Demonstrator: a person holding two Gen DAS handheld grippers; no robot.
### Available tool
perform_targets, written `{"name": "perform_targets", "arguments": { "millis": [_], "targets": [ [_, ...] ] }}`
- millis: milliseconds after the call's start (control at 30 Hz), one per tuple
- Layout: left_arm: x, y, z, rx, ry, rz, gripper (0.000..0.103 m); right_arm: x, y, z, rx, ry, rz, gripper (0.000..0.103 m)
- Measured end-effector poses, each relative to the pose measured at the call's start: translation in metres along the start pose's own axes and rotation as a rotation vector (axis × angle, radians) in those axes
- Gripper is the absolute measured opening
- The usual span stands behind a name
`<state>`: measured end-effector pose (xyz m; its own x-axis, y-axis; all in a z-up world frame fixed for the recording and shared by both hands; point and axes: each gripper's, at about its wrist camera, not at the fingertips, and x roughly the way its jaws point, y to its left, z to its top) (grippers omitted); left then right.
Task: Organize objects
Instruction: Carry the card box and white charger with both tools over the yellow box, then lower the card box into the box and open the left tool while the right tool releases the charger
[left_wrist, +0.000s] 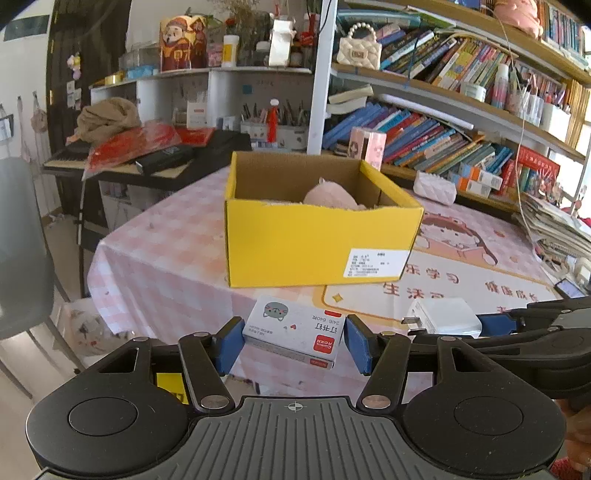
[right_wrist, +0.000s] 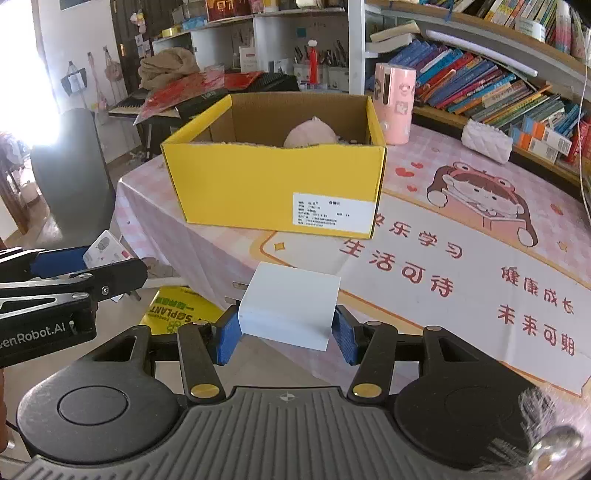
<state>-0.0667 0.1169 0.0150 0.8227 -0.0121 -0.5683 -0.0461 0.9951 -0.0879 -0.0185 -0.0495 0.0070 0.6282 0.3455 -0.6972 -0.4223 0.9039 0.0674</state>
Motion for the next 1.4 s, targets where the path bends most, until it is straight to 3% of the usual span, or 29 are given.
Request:
{"name": "perform_targets", "arguments": {
  "millis": [600,1400],
  "targets": [
    [0.013,-0.003,0.027,0.014,-0.059,0.019,0.058,0.001,-0.005,0.033,-0.037,-0.077,-0.003,0.050],
    [0.095,-0.014,0.099,0.009,-0.114,0.148,0.058,0.070,-0.048,0.135,-0.114,-0.150,0.091,0.050]
  ]
}}
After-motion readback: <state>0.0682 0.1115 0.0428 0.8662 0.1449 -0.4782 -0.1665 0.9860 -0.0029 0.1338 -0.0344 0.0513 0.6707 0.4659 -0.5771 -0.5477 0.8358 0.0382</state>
